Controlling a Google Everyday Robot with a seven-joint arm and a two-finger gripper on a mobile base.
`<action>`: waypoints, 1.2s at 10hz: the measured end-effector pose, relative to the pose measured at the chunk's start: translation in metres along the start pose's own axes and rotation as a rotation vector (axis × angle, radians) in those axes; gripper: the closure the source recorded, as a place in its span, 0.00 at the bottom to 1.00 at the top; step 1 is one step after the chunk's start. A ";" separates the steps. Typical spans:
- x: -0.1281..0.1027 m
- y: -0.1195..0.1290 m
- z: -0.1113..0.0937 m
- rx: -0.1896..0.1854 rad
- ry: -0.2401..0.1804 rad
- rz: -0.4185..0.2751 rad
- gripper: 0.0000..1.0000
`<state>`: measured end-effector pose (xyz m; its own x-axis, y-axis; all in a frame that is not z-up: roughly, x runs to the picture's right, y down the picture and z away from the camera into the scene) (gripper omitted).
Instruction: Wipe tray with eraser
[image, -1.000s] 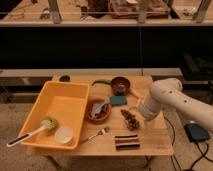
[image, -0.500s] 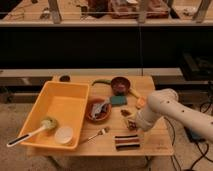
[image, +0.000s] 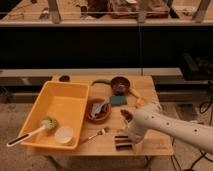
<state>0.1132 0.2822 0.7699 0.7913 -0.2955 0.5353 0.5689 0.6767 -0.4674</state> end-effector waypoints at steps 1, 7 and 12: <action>-0.001 -0.003 0.009 -0.008 0.008 -0.009 0.22; 0.007 -0.003 0.017 -0.009 0.029 0.004 0.77; 0.007 -0.002 0.013 -0.007 0.040 -0.006 1.00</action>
<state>0.1145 0.2883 0.7836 0.7962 -0.3264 0.5094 0.5750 0.6702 -0.4693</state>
